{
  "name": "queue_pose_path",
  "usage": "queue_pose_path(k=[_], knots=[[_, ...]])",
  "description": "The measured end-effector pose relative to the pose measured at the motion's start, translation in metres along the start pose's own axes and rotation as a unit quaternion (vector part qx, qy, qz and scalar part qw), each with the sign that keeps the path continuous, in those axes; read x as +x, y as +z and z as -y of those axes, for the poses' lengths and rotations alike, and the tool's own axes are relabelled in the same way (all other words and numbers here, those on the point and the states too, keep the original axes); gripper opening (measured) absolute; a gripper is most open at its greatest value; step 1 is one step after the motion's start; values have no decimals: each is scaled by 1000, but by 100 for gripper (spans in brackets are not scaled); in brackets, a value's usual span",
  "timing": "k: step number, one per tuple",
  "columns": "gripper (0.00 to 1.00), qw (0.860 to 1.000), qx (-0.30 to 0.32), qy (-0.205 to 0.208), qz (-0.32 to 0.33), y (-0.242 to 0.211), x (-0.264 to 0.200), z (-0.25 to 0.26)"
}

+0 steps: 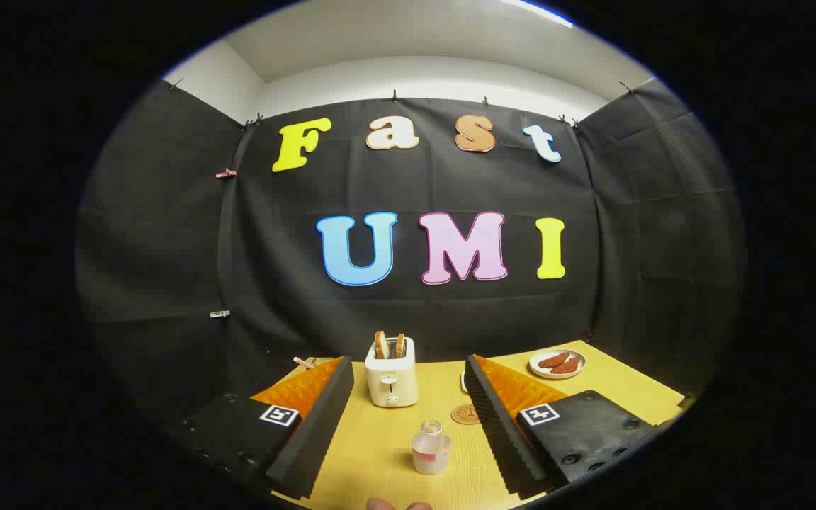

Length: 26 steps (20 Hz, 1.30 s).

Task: Take the bottle from table, then pour the juice into the cup, finally place the bottle on the coaster

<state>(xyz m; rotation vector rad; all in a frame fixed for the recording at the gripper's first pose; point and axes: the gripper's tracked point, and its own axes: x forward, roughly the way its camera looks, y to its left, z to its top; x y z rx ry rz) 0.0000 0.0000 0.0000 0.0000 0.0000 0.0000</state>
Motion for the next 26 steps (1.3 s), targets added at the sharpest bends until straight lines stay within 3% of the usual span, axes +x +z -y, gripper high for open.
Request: queue_pose_path(k=[16, 26], knots=[[98, 1000, 11, -6, 0, -8, -13, 6], [98, 999, 11, -36, 12, -25, -7, 24]])
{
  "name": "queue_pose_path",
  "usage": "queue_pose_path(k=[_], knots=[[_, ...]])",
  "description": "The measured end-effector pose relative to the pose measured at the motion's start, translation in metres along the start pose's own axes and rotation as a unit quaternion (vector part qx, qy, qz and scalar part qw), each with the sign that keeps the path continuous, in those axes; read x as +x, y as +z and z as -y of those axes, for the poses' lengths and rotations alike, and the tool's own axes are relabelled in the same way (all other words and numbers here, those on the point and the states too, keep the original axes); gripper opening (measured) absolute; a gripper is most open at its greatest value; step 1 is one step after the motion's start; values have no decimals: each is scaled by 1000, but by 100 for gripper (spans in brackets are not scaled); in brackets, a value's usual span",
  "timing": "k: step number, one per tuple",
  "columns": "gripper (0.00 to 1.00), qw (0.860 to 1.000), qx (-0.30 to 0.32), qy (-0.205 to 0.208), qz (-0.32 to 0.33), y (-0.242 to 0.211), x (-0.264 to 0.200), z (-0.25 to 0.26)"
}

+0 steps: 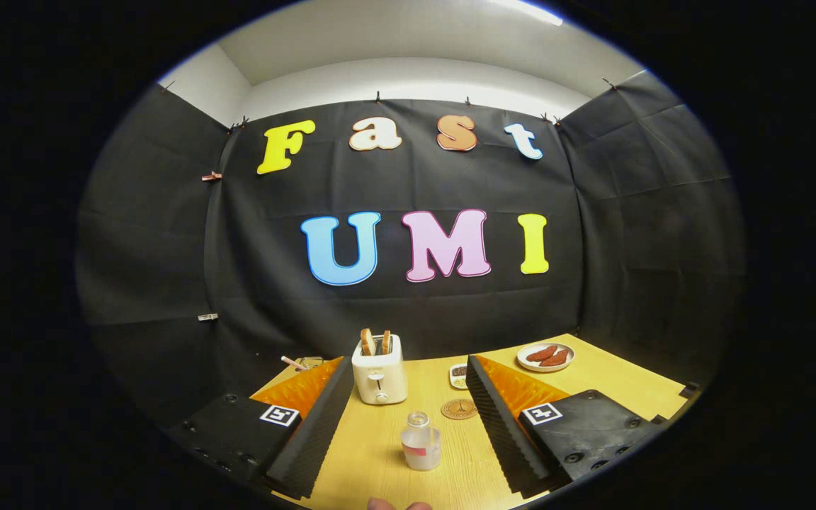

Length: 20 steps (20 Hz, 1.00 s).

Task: Take the bottle from table, then pour the juice into the cup, finally place the bottle on the coaster

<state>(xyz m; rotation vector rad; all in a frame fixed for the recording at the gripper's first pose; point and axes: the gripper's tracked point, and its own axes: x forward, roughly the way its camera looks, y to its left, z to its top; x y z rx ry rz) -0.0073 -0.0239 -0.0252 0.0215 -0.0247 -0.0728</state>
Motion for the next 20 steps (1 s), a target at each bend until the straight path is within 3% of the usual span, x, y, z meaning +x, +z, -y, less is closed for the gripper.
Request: queue_pose_path(k=[6, 13, 20], knots=[[98, 999, 1, -11, 34, -40, 10, 1], [98, 1000, 8, -24, 17, -109, 34, 11], [98, 1000, -2, -6, 0, -171, 59, 9]])
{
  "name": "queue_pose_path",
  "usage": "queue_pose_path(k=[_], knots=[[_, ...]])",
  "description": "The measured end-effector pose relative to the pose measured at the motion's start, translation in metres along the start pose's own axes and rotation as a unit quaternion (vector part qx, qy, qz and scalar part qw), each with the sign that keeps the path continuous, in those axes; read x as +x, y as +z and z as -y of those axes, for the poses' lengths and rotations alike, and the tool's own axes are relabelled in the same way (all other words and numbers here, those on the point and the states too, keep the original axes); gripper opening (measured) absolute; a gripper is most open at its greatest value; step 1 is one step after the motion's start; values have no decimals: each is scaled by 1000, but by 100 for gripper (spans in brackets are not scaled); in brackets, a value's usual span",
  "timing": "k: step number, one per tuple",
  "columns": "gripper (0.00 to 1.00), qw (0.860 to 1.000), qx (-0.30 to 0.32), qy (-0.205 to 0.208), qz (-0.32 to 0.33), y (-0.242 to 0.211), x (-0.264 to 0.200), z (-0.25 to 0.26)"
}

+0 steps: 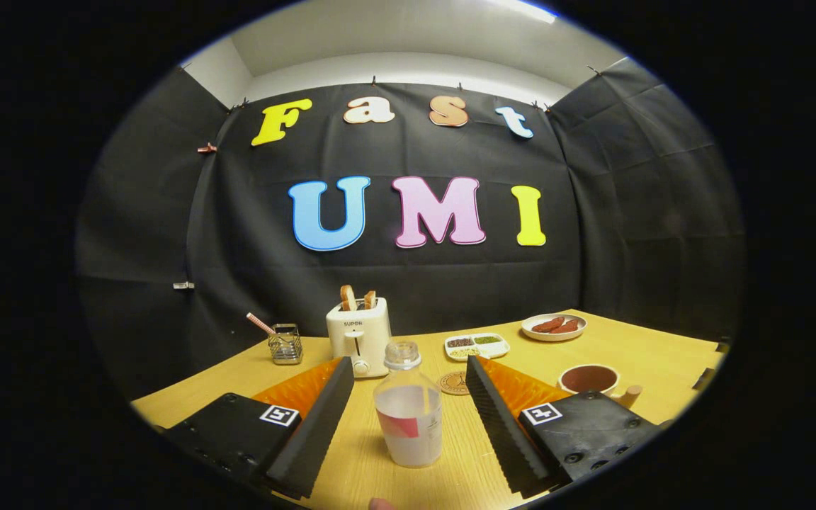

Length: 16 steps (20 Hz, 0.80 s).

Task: Take the bottle from table, then pour the juice into the cup, finally place the bottle on the coaster

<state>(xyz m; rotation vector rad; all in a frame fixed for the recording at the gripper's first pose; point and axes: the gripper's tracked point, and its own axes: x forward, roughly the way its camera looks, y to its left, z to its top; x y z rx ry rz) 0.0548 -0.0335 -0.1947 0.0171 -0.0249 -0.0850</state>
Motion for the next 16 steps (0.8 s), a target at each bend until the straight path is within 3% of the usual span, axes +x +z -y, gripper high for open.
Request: queue_pose_path(k=[11, 13, 16], knots=[[97, 999, -11, 10, -39, -67, 37, 3], [78, 999, -19, 2, -42, -64, 37, 4], [77, 999, -16, 5, -51, -57, 35, 1]])
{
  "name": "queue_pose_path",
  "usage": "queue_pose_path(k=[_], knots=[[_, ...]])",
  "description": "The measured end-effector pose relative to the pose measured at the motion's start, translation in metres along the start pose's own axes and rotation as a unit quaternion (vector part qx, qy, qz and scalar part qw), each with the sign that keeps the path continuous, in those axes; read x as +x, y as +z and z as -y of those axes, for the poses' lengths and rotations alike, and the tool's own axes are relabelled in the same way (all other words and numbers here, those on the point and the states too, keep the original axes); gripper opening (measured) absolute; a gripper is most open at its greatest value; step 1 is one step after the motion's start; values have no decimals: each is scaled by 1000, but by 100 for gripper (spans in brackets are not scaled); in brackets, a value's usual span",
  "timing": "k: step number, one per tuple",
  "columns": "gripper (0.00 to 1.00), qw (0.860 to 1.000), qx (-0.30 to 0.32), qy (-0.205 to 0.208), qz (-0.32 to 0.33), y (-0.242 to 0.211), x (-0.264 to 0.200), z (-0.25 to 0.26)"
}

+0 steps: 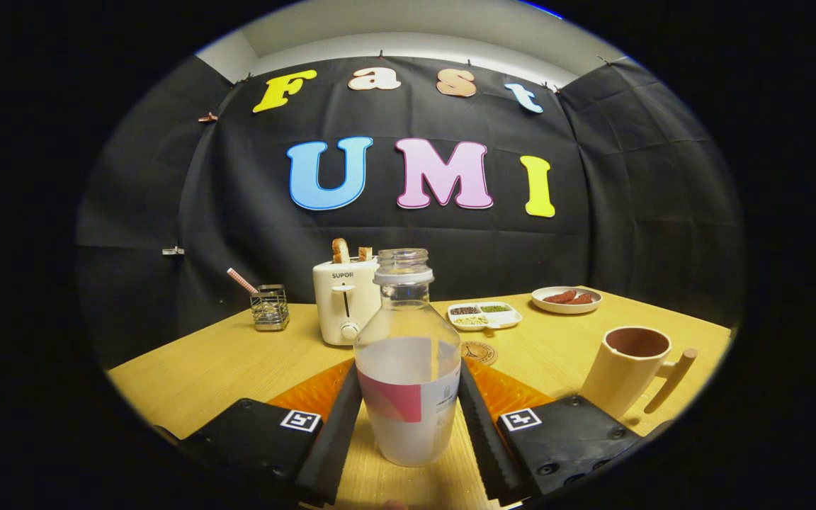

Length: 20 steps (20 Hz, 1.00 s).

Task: Take the bottle from table, then pour the juice into the cup, finally place the bottle on the coaster

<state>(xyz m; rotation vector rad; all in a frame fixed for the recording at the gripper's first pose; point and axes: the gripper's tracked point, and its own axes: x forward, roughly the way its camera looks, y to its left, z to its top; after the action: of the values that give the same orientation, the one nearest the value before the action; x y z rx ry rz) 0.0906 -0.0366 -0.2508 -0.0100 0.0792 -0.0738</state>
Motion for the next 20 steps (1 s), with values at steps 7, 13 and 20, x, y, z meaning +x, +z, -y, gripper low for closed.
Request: queue_pose_path(k=[7, 13, 20], knots=[[77, 999, 40, -2, -3, 51, -17, 2], [77, 990, 135, -16, -28, 61, -29, 19], [77, 960, 270, 9, -69, 67, -38, 32]])
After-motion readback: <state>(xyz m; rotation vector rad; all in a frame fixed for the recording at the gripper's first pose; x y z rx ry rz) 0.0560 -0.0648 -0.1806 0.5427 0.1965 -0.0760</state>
